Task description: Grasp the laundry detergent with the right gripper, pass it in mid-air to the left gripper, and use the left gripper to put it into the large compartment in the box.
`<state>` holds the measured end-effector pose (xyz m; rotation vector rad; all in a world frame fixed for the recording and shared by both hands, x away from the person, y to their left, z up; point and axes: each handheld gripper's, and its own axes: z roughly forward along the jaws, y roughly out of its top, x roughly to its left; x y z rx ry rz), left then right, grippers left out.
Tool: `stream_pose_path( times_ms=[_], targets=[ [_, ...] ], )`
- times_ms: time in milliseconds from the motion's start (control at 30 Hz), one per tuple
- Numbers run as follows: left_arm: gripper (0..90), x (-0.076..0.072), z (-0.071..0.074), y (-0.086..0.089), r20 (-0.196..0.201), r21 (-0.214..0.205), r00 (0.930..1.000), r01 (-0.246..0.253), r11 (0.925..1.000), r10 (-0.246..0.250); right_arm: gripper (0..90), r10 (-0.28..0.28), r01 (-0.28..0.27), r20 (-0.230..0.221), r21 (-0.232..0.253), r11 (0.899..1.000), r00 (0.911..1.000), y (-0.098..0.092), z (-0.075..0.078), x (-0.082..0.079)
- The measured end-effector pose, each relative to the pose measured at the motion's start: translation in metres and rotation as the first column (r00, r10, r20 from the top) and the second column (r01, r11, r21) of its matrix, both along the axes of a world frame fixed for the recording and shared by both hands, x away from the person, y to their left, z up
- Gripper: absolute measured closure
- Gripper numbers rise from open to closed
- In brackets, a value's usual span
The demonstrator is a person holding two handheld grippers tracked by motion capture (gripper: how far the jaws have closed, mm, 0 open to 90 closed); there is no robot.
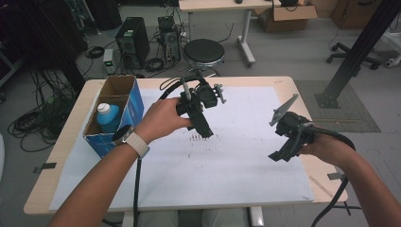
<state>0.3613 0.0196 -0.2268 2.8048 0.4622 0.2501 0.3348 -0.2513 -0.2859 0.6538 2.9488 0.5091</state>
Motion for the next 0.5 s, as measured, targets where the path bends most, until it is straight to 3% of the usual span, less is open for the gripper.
stream_pose_path(
  times_ms=[500],
  targets=[
    [8.0,0.0025,-0.0011,-0.0002,-0.008,-0.003,0.9999,-0.011,0.9999,0.011,7.7,0.005,-0.005,-0.001,-0.006,1.000,1.0000,0.0000,0.0002,-0.0014]
  ],
)
